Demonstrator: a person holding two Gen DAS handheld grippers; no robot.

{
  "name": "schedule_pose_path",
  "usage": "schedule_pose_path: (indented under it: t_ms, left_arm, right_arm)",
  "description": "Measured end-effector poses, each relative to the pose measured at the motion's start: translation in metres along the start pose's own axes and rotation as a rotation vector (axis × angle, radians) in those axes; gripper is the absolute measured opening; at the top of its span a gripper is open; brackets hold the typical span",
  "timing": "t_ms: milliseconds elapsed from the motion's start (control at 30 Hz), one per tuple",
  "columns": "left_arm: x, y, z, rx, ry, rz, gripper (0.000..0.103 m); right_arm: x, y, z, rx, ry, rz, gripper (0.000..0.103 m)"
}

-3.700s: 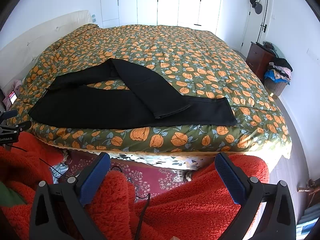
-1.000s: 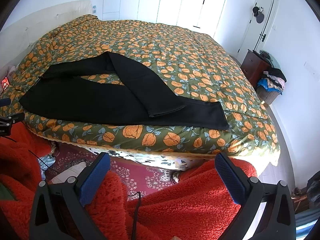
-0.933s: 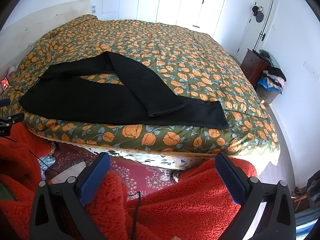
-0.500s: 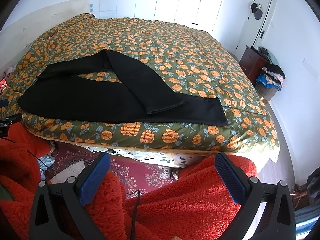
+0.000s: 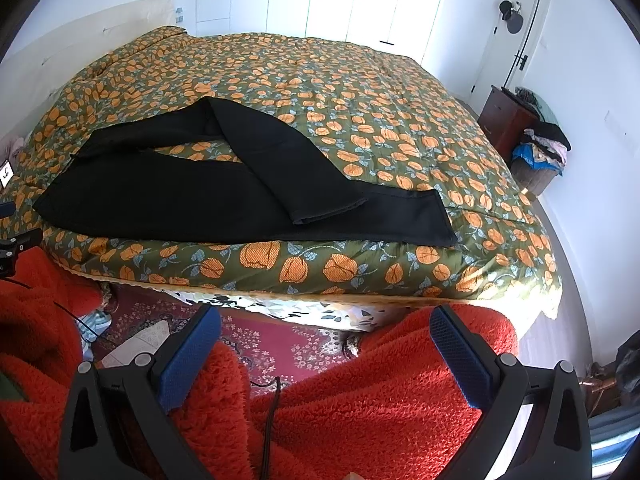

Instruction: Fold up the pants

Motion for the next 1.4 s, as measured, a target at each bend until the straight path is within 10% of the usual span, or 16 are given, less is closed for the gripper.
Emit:
schedule_pose_path:
  t_ms: [700, 967, 1100, 1400]
  left_arm:
    - [0.004, 0.001, -0.008, 0.013, 0.008, -0.010, 0.102]
    - [0.009, -0.057, -0.076, -0.187, 0.194, -0.039, 0.102]
    - [0.042, -0.065, -0.075, -0.279, 0.115, -0.015, 0.102]
    - [0.086, -0.057, -0.028, -0.270, -0.048, -0.046, 0.102]
  right_arm:
    - [0.002, -0.001, 0.001, -0.014, 0.011, -0.024, 0.103]
    - [-0.013, 0.010, -0.074, -0.094, 0.430, -0.020, 0.103]
    - [0.095, -0.021, -0.085, -0.161, 0.183, -0.142, 0.102]
    - [0.218, -0.066, -0.073, -0.336, 0.050, -0.058, 0.091]
Point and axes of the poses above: each gripper's, at about its wrist camera, not at the fingertips, and x roughly the way its jaws point, y to its right, z to its underside, the point moved 3 cm from there along x, roughly the way its jaws point, and after that the axes turned 1 degree about -x, right-handed, at the moved point
